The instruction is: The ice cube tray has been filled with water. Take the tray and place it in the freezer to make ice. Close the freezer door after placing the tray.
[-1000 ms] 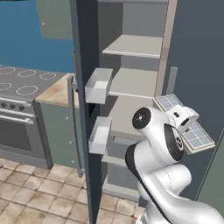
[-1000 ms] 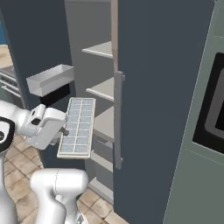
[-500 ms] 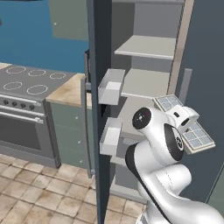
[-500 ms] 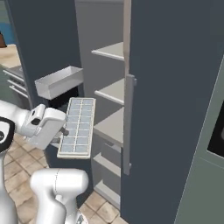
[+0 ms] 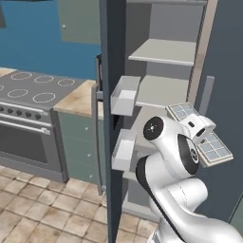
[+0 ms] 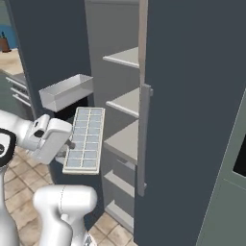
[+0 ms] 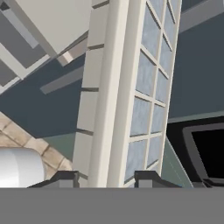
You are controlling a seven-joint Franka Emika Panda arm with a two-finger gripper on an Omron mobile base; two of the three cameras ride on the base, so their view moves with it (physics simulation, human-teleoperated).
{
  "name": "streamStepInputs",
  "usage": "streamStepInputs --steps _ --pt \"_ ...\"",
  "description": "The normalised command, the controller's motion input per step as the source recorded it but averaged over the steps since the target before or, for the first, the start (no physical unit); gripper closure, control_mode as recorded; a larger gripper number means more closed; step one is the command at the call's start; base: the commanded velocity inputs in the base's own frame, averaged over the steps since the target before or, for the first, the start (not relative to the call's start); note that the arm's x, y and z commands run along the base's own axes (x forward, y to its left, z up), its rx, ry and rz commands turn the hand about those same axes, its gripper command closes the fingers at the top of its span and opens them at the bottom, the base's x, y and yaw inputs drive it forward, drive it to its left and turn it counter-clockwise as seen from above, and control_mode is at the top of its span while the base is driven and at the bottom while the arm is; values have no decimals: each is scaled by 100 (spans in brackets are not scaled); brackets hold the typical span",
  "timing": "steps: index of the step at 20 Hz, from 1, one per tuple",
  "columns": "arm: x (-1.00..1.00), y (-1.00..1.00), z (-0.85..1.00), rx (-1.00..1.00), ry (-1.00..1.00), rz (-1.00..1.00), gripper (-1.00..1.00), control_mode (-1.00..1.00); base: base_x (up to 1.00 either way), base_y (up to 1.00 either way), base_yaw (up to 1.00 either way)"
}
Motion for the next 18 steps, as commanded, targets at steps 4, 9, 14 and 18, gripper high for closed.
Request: streamStepInputs --steps 4,9,14,18 --pt "0 0 0 0 0 0 100 100 48 0 0" --pt "0 0 0 0 0 0 100 100 49 1 0" --pt "0 0 0 0 0 0 100 100 30 18 0" --pt "0 0 0 0 0 0 100 100 24 22 0"
